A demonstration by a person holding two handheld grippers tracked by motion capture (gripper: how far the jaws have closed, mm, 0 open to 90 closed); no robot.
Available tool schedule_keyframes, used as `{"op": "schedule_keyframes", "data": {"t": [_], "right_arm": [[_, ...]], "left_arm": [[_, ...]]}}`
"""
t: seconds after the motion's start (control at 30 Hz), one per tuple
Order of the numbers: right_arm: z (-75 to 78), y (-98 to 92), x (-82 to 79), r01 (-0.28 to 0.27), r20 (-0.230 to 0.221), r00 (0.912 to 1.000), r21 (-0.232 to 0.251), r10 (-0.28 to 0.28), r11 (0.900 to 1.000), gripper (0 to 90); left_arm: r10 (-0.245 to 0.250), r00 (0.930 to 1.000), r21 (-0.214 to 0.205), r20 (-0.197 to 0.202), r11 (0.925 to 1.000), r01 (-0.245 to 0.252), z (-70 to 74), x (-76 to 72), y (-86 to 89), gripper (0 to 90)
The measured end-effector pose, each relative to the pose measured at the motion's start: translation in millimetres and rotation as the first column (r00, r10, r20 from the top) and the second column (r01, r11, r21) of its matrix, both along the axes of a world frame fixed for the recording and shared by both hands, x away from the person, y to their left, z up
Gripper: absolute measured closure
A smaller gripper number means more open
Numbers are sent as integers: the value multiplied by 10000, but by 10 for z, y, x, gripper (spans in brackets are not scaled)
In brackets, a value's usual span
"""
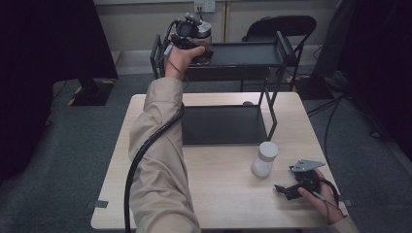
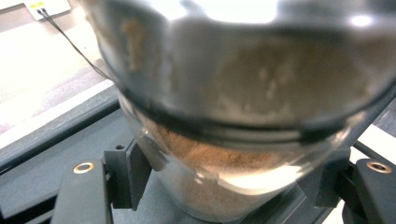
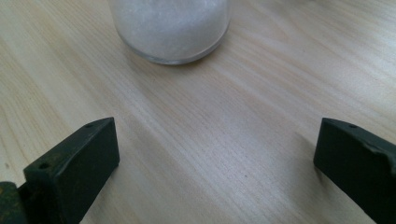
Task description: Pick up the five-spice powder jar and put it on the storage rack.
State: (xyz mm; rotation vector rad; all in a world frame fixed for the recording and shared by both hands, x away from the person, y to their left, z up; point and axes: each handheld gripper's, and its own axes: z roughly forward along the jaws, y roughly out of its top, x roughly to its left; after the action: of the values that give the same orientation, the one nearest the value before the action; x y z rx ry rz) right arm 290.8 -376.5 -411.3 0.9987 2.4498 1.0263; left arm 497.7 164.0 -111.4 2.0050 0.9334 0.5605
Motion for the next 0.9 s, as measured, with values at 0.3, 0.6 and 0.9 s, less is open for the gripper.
{"op": "schedule_keyframes", "data": {"t": [0.3,0.6,0.9], "right_arm": [[0,0,0,1,-1,10000,0,-1,10000,0],[0,0,0,0,0,10000,-2,0,10000,0],[0,0,0,-1,-1,10000,-2,1,10000,0]], "left_arm": [[139,9998,-292,-155,9995,-143,-30,4,28,299],[196,9997,-188,-153,9996,-199,-22,-16,0,286],[744,9971,-524,-169,9958,-752,-16,-172,-21,29]]}}
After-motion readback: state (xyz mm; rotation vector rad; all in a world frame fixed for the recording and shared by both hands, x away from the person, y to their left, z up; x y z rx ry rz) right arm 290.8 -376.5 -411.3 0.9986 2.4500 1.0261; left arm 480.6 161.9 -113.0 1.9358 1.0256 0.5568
